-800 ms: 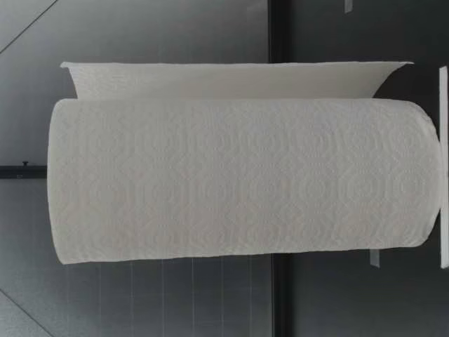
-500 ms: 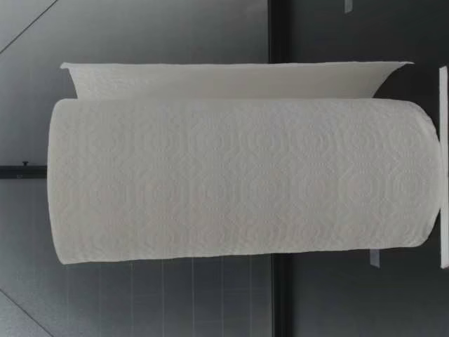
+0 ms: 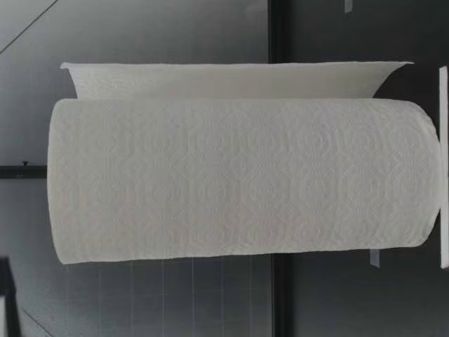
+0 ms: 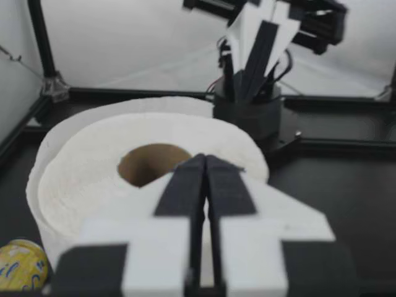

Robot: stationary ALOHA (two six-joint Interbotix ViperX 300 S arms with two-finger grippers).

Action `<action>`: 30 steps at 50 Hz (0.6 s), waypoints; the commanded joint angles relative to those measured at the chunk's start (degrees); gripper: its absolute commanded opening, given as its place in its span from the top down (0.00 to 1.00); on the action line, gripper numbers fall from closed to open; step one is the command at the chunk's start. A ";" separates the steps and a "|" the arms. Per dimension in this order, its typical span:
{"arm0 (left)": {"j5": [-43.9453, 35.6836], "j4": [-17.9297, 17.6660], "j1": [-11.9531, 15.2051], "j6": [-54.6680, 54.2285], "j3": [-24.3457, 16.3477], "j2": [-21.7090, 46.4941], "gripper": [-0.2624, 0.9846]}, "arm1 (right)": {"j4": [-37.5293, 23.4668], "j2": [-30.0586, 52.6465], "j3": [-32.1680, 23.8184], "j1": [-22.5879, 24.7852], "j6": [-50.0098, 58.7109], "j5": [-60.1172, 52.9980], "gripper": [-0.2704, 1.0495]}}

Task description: Pick up a piece of paper towel and place it on the spilled liquid.

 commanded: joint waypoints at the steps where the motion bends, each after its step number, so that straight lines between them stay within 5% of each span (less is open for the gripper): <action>1: 0.53 0.09 0.97 -0.09 -2.46 1.23 0.71 | -12.83 2.37 -2.46 7.21 9.76 9.67 0.81; 7: 2.64 0.18 2.29 -0.09 -3.78 2.64 0.71 | -29.44 5.89 -1.85 18.19 30.15 24.43 0.81; 12: 4.48 0.26 3.08 -0.09 -4.48 3.08 0.71 | -35.95 8.26 0.00 23.64 44.47 27.07 0.81; 30: 11.87 0.26 4.57 -0.26 -5.89 3.87 0.71 | -50.27 16.87 6.68 24.26 86.31 26.98 0.80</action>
